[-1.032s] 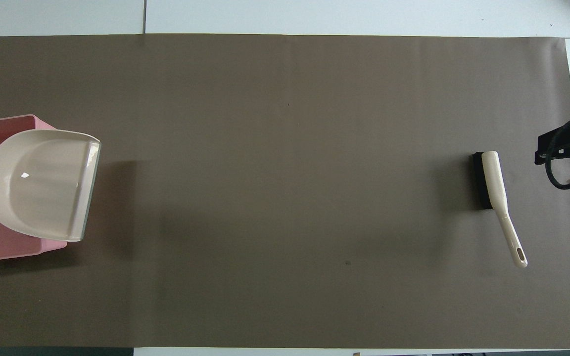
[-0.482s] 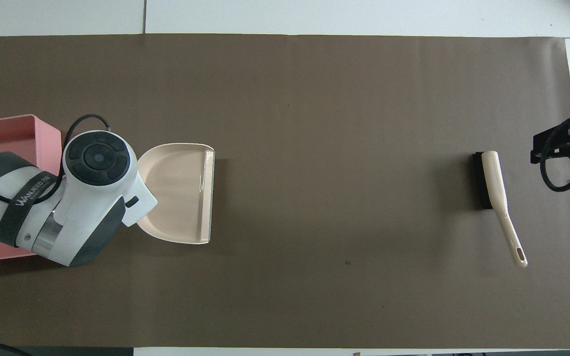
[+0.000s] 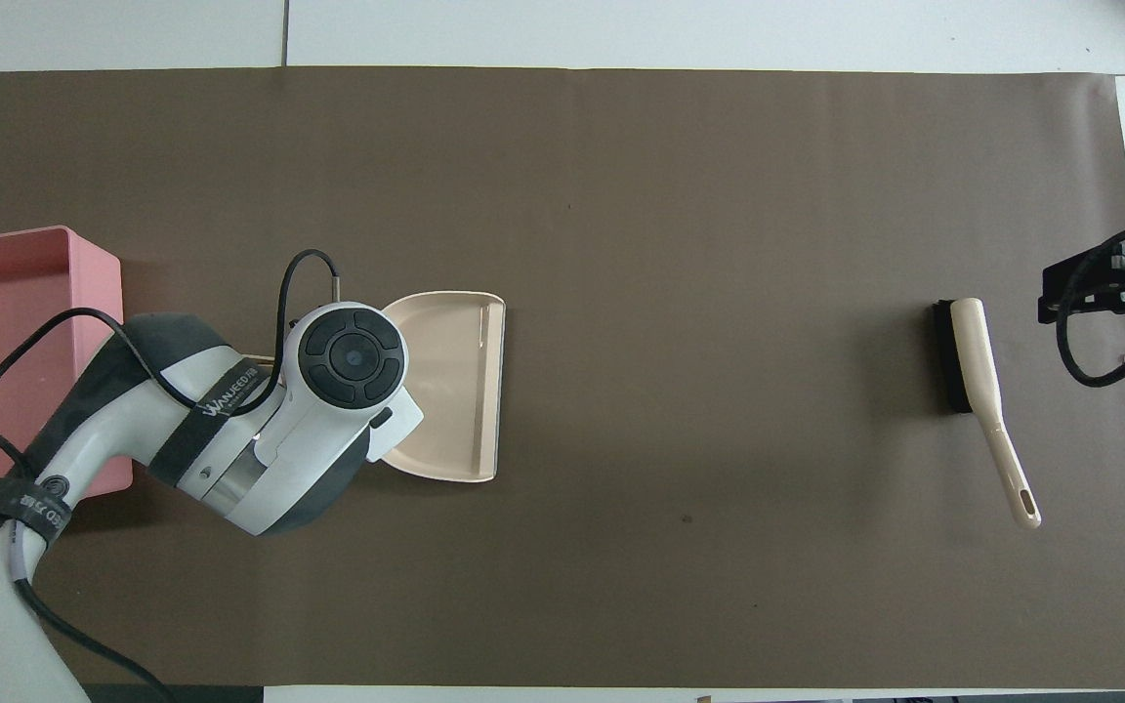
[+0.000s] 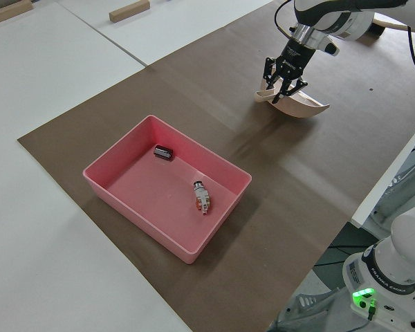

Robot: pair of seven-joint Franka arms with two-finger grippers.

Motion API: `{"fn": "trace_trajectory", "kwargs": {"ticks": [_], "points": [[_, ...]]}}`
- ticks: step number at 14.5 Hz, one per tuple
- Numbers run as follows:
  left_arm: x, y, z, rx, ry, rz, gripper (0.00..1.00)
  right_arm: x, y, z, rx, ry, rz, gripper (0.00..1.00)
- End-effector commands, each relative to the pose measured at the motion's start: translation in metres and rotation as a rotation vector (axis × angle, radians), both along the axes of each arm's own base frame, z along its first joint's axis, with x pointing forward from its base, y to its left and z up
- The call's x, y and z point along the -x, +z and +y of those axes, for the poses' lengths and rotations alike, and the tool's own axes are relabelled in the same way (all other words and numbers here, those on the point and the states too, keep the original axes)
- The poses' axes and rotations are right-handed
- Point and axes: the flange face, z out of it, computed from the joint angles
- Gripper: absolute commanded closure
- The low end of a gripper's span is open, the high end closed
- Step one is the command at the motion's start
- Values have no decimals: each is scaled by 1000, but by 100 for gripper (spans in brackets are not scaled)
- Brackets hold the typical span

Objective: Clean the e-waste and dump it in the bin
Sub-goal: 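Carry the dustpan back onto the table with the left gripper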

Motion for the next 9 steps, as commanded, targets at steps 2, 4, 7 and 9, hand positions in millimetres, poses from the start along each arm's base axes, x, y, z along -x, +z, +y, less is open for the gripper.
{"fn": "trace_trajectory", "kwargs": {"ticks": [2,4,7,9], "points": [[1,-18,-7,32,5,-2,92,4,1,-2,-20,12,-15,0],[3,-18,-6,19,12,10,44,4,1,-1,-20,14,-15,0],[2,4,4,19,46,-1,6,4,1,-2,-20,12,-15,0],[1,23,27,8,207,-34,3,4,1,-2,-20,12,-15,0]]}}
